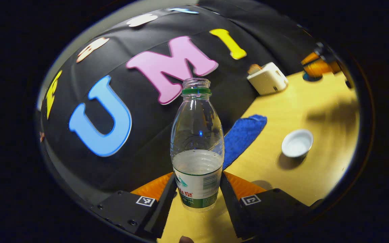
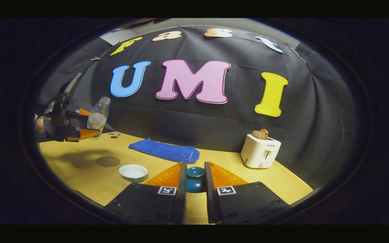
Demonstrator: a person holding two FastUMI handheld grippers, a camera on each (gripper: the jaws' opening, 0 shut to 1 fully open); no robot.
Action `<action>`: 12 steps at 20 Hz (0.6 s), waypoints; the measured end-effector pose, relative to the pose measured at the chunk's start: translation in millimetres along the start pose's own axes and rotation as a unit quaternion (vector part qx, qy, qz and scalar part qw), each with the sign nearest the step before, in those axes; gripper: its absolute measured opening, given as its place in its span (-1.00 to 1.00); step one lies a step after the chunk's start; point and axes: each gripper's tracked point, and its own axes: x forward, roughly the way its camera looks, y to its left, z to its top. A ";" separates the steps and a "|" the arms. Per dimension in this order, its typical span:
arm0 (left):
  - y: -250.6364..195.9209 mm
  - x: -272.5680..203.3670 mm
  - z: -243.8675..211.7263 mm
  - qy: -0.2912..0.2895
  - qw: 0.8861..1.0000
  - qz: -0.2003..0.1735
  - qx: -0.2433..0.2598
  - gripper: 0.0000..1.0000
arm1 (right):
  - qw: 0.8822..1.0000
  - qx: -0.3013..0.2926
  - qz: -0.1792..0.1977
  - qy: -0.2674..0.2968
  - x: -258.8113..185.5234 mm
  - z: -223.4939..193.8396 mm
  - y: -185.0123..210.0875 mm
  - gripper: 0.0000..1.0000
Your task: Open the teacup lid with one hand, grasp the water bottle and pour water into the teacup with the other hand; after pouring, place the water bottle on the coaster and then close the teacup lid.
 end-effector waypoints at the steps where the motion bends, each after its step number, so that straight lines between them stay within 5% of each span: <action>1: -4.0 -5.5 5.5 -0.006 0.999 -0.012 -0.043 0.55 | 1.000 -0.002 0.002 -0.002 0.3 2.2 3.0 -0.43; 5: -22.3 -30.6 4.0 -0.011 0.981 -0.050 -0.184 0.54 | 1.000 -0.006 0.009 -0.003 0.1 6.6 14.3 -0.43; 12: -56.8 -54.9 -48.1 0.022 0.930 -0.067 -0.361 0.55 | 1.000 0.001 0.024 -0.005 2.3 11.1 33.5 -0.43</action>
